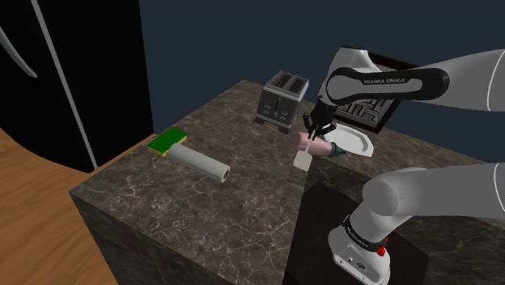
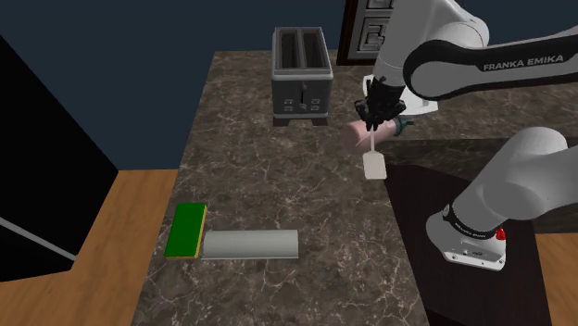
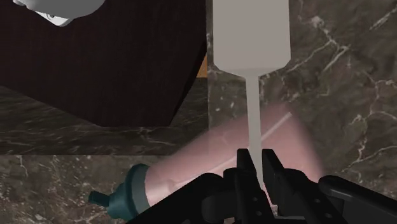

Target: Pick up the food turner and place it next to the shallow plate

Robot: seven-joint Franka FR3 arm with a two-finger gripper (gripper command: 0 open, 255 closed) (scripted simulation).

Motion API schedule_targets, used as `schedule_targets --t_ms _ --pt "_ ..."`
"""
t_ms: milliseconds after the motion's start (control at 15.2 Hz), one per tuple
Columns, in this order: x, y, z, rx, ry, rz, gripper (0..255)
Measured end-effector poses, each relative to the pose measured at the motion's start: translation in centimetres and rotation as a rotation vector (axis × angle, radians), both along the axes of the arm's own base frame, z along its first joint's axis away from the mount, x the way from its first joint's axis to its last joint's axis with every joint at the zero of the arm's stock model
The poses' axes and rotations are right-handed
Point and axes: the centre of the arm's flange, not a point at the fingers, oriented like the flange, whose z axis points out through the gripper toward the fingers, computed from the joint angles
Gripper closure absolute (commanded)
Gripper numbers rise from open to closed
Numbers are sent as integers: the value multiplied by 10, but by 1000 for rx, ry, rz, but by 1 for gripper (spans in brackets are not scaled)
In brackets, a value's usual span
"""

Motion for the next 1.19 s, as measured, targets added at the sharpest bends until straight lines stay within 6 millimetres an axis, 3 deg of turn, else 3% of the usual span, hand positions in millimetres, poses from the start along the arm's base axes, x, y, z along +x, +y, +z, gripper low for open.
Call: schedule_targets --t_ms 1188 --pt "-150 -186 0 2 0 -1 255"
